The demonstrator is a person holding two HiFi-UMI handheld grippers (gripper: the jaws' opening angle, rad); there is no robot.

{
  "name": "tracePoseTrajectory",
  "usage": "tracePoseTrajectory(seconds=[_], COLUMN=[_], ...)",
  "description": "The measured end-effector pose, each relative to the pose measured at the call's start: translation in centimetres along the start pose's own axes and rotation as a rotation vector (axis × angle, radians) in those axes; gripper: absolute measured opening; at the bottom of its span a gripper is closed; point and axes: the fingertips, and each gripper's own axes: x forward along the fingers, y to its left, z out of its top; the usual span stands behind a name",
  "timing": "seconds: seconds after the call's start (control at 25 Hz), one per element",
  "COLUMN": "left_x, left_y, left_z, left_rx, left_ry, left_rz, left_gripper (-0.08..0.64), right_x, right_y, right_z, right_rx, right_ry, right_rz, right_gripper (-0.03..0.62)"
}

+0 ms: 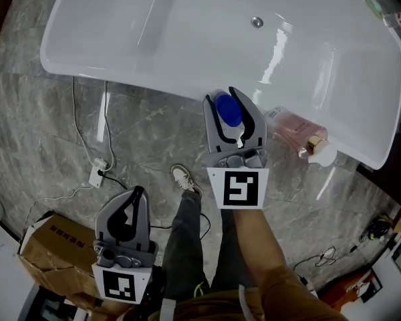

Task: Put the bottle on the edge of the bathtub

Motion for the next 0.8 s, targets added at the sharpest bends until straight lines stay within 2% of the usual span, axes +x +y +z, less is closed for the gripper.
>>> tracePoseTrajectory(seconds=[0.4, 0.8], left_x=[-0.26, -0.44], left_y=[-0.04, 0.04], left_z=[-0.09, -0.49], left_rx=[-0.012, -0.017], left_ry=[-0.008, -0.002], left_rz=[0.005, 0.013], left_gripper=[0.006, 0.006], right_x=[-0.18, 0.00], right_y=[0.10, 0.45], right_z=[-0.14, -0.48], right_rx=[0.033, -0.022], right_ry=[0.019, 0.025], right_rz=[0.020, 0.021], right_gripper=[0.161, 0.161])
